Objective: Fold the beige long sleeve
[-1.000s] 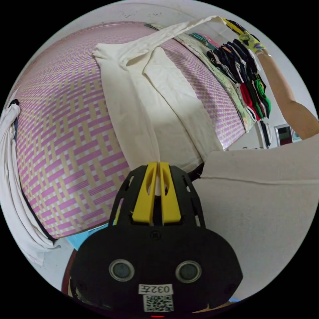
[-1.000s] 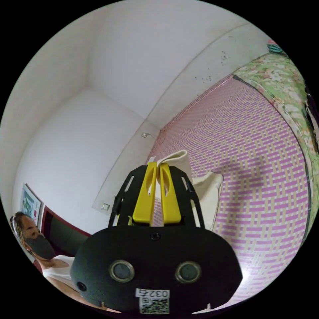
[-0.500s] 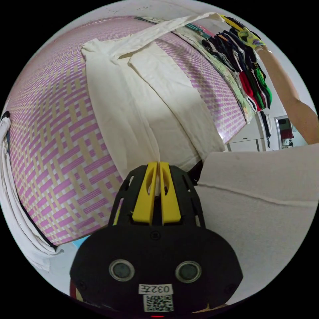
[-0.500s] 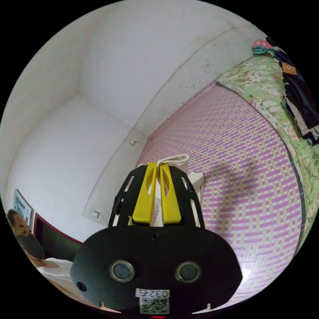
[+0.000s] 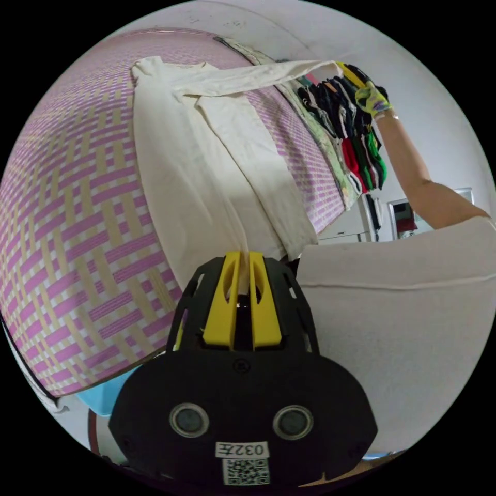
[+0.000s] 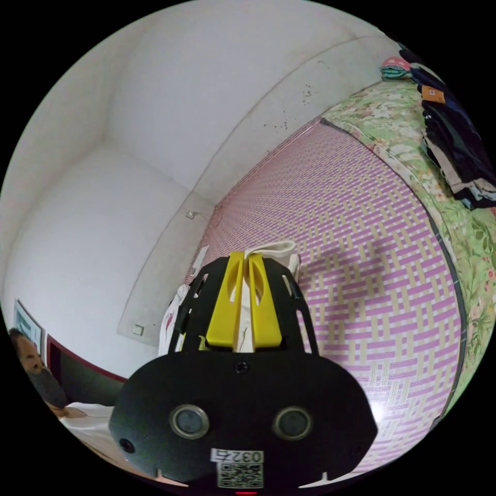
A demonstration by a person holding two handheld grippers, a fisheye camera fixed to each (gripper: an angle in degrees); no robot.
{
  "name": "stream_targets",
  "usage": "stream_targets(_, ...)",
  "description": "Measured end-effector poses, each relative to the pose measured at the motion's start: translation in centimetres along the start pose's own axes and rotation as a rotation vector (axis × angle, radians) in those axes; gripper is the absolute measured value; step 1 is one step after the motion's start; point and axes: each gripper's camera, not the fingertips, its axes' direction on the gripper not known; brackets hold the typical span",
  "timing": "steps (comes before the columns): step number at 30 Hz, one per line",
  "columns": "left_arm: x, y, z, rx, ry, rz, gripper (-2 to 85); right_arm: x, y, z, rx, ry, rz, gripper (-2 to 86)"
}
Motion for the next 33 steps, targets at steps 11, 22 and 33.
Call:
stream_targets(11, -0.7, 3.0, -1.1, 0.051, 0.032, 0.074, 0.5, -4.8, 2.8, 3.3, -0.087, 0.033, -0.104, -0.9)
stream_targets(22, -1.9, 3.5, 0.7, -0.035, 0.035, 0.132, 2.5, -10.6, 5.4, 8.4, -0.202, 0.067, -0.214, -0.9)
stream_targets(33, -8.9, 8.7, -7.2, 0.214, 0.13, -0.048, -0.3, -24.7, 13.7, 11.9, -0.319, -0.092, -0.62, -0.8)
